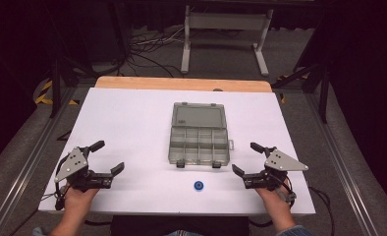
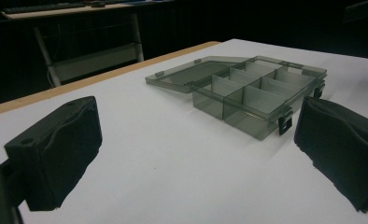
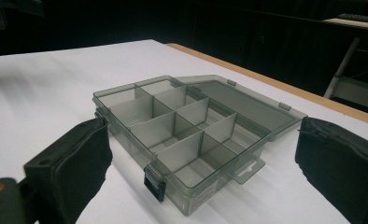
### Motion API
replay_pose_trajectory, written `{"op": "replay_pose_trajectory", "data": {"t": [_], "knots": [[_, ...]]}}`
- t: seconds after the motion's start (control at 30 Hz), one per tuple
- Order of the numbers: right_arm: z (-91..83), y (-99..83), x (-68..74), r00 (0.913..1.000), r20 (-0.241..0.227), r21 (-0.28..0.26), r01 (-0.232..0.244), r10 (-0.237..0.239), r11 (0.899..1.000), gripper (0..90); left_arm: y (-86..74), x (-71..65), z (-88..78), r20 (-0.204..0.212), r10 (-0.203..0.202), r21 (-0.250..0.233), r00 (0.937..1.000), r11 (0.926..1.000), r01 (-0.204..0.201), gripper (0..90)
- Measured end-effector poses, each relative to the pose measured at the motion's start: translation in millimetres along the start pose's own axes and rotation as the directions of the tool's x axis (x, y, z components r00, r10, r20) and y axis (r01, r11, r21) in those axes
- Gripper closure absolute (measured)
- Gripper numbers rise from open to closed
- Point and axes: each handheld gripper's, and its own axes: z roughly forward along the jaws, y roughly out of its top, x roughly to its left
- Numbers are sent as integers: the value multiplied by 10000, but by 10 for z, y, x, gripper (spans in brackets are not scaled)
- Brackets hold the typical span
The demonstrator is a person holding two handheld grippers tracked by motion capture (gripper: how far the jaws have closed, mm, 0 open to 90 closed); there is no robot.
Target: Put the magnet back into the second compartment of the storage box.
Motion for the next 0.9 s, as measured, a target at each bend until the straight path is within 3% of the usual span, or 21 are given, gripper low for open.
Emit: {"op": "replay_pose_trajectory", "data": {"t": [0.37, 0.7, 0.9], "knots": [[3, 13, -6, 10000, -22, 73, -4, 4, 10000, 40, 1, 5, 4, 6, 42, 100, 10000, 9999, -42, 13], [11, 64, 5, 9998, -140, 98, -148, 149, 9998, 40, 18, -35, 16, 74, 363, 216, 9993, 9991, -364, 14], [86, 161, 47, 9992, -374, 200, 116, -108, 9997, 40, 19, -29, 11, 95, 366, 232, 9993, 9991, -368, 14]]}}
